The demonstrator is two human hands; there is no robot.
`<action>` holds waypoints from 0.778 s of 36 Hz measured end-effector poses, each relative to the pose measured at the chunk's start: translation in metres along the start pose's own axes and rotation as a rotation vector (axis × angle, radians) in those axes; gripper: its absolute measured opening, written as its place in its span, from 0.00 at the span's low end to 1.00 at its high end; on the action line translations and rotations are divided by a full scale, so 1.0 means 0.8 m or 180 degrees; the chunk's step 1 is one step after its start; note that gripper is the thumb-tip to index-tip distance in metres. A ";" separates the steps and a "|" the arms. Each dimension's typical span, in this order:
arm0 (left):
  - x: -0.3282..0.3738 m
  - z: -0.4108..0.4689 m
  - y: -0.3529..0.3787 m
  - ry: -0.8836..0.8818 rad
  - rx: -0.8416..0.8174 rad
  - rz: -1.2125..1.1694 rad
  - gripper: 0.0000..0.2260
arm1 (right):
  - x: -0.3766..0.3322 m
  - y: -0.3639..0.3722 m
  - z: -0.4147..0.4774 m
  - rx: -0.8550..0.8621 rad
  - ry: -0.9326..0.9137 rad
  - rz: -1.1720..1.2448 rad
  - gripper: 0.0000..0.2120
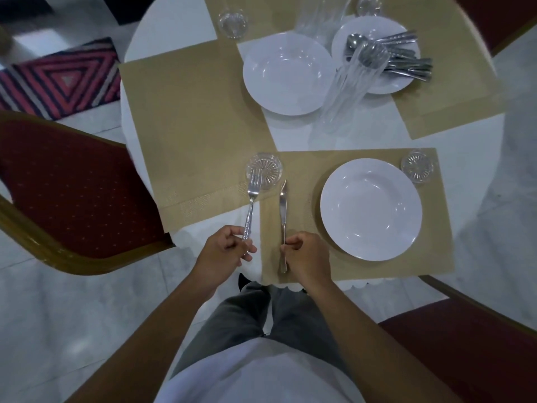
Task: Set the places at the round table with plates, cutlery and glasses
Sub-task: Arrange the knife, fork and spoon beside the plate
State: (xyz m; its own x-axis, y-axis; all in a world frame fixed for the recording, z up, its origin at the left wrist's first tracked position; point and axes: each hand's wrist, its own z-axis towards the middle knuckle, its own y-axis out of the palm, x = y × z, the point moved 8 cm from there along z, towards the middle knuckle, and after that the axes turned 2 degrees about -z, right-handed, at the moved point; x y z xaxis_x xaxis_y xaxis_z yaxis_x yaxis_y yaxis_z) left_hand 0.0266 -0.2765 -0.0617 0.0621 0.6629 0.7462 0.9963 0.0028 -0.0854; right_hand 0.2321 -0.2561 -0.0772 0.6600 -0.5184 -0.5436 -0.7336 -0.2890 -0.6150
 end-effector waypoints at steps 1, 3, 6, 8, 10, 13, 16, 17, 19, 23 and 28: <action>0.000 0.000 0.000 0.0004 -0.0002 0.0011 0.06 | 0.000 0.000 0.000 0.0014 -0.0005 -0.0053 0.05; -0.001 -0.001 0.001 0.0008 -0.0008 0.0034 0.07 | 0.000 0.000 0.002 0.0033 -0.0025 -0.0155 0.04; -0.002 -0.001 0.004 0.0001 -0.0039 0.0085 0.06 | 0.001 0.001 0.004 0.0017 -0.0051 -0.0208 0.05; -0.002 -0.001 0.005 -0.0001 -0.0058 0.0132 0.06 | 0.000 0.001 0.005 0.0007 -0.0083 -0.0241 0.06; -0.002 -0.001 0.007 -0.0001 -0.0081 0.0152 0.07 | 0.000 0.000 0.005 -0.0006 -0.0098 -0.0245 0.06; -0.001 0.000 0.010 -0.0001 -0.0104 0.0183 0.07 | 0.001 0.001 0.006 -0.0028 -0.0115 -0.0215 0.06; 0.001 -0.001 0.014 -0.0003 -0.0126 0.0207 0.08 | -0.001 0.001 0.006 -0.0008 -0.0183 -0.0203 0.07; 0.001 -0.001 0.015 -0.0001 -0.0131 0.0224 0.08 | -0.002 0.001 0.007 -0.0008 -0.0198 -0.0197 0.07; 0.003 -0.002 0.017 0.0002 -0.0134 0.0250 0.08 | -0.002 0.002 0.007 -0.0024 -0.0211 -0.0158 0.07; 0.004 -0.003 0.020 -0.0008 -0.0148 0.0232 0.08 | -0.001 0.002 0.007 -0.0050 -0.0246 -0.0165 0.06; 0.006 -0.004 0.028 -0.0024 -0.0181 0.0265 0.08 | -0.004 -0.015 0.004 0.0162 -0.0348 0.0083 0.09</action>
State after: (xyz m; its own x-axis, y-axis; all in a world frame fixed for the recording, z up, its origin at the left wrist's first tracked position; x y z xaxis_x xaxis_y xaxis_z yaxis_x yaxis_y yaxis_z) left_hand 0.0491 -0.2754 -0.0580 0.1445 0.6646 0.7331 0.9895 -0.0948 -0.1091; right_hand 0.2394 -0.2483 -0.0696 0.6565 -0.4335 -0.6173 -0.7435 -0.2339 -0.6265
